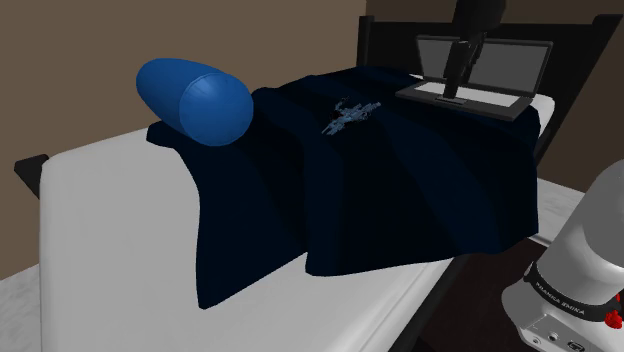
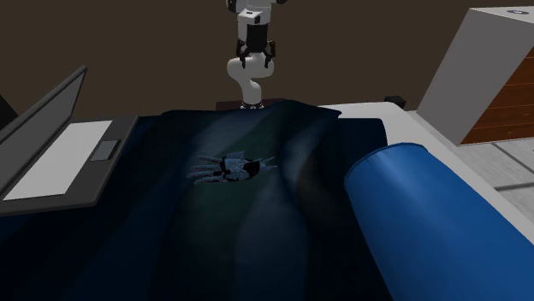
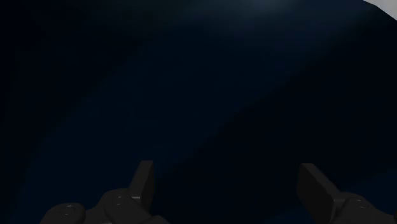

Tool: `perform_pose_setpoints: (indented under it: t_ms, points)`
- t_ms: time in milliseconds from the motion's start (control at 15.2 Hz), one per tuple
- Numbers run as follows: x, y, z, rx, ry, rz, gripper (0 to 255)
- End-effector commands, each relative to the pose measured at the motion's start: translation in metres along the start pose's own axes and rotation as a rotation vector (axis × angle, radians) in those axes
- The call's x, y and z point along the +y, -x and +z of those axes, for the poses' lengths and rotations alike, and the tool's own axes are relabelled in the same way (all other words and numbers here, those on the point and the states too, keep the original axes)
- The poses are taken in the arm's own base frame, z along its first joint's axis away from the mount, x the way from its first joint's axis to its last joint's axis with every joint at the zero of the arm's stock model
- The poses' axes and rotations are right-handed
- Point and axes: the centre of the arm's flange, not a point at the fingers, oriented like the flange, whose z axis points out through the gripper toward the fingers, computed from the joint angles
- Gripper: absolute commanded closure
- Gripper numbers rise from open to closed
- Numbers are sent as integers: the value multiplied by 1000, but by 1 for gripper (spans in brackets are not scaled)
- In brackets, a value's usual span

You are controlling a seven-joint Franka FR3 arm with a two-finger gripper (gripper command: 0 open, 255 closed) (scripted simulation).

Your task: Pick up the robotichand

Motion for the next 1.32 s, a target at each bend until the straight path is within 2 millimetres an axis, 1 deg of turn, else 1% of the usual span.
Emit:
perform_pose_setpoints:
  t_ms: [0, 330, 660, 924, 1254]
  points:
    - [0, 0, 0, 0, 0, 0, 0]
    - [-17, -61, 18, 0, 0, 199, 0]
    - [-22, -124, 36, 0, 1, 399, 0]
    - [-17, -175, 50, 1, 1, 558, 0]
    - [0, -236, 68, 1, 1, 757, 0]
